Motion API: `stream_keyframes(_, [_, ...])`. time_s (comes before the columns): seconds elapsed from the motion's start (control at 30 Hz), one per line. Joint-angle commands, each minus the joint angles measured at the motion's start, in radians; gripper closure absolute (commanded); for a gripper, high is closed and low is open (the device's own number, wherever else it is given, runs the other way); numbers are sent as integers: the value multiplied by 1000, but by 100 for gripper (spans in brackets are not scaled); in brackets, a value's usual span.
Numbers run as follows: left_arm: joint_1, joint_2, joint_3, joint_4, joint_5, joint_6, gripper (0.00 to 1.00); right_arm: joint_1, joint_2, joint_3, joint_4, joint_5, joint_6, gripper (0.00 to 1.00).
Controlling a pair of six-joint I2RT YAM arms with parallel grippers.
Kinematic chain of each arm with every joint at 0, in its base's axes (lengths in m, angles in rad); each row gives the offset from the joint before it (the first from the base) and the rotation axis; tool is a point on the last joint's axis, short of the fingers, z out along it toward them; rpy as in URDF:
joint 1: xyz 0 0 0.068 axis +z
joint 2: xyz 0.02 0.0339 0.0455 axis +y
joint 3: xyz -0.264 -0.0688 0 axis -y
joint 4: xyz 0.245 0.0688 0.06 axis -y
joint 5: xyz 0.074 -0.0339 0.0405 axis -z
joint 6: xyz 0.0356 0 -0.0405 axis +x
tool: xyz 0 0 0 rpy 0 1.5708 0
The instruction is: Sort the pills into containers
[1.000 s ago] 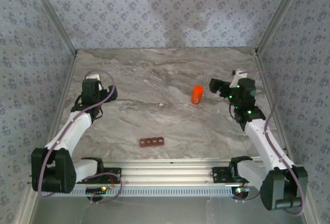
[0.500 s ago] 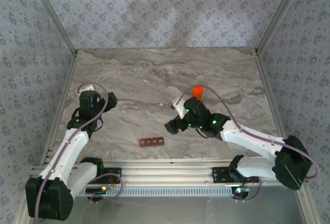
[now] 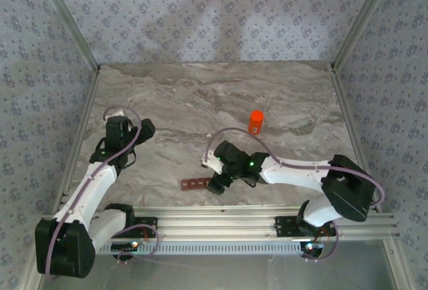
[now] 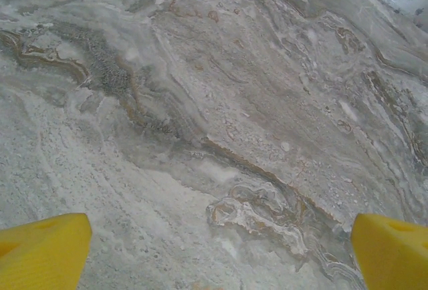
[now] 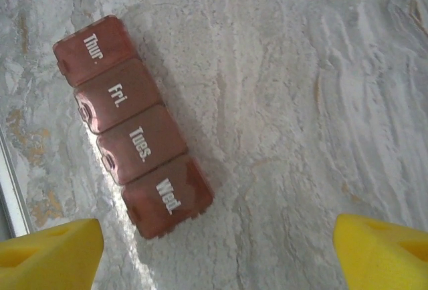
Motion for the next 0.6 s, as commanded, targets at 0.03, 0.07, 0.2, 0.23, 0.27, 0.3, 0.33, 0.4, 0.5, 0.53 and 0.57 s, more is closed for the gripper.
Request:
stream_keyframes(0.03, [-4,-37,22,-24,17,22,1,30,70,80,-20,-33,-53,9])
stream_keyframes(0.07, [-4,-41,18,-27,17,23,1,35,87,93,-22,-39,-59,9])
stream_keyframes(0.2, [-4,-63,5,-31,21,26,1,55,156,145,-48,-50,-79,9])
stream_keyframes(0.23, [-3,-68,2,-30,22,26,1,59,169,153,-53,-51,-83,9])
stream_keyframes(0.27, [-2,-73,0,-30,24,26,1,63,183,161,-59,-52,-87,9])
stream_keyframes(0.3, [-2,-78,0,-29,27,26,1,66,197,168,-60,-53,-91,9])
stream_keyframes(0.33, [-4,-81,-1,-29,30,26,1,69,206,171,-62,-50,-95,9])
stream_keyframes(0.4, [-3,-87,3,-28,37,23,1,70,227,177,-62,-48,-103,10])
stream_keyframes(0.5, [-3,-94,8,-27,45,18,1,71,254,183,-57,-47,-112,11])
stream_keyframes(0.53, [-3,-96,8,-26,46,16,1,71,261,186,-57,-46,-114,11])
stream_keyframes(0.57, [-3,-100,9,-26,48,16,1,71,270,188,-56,-42,-117,11])
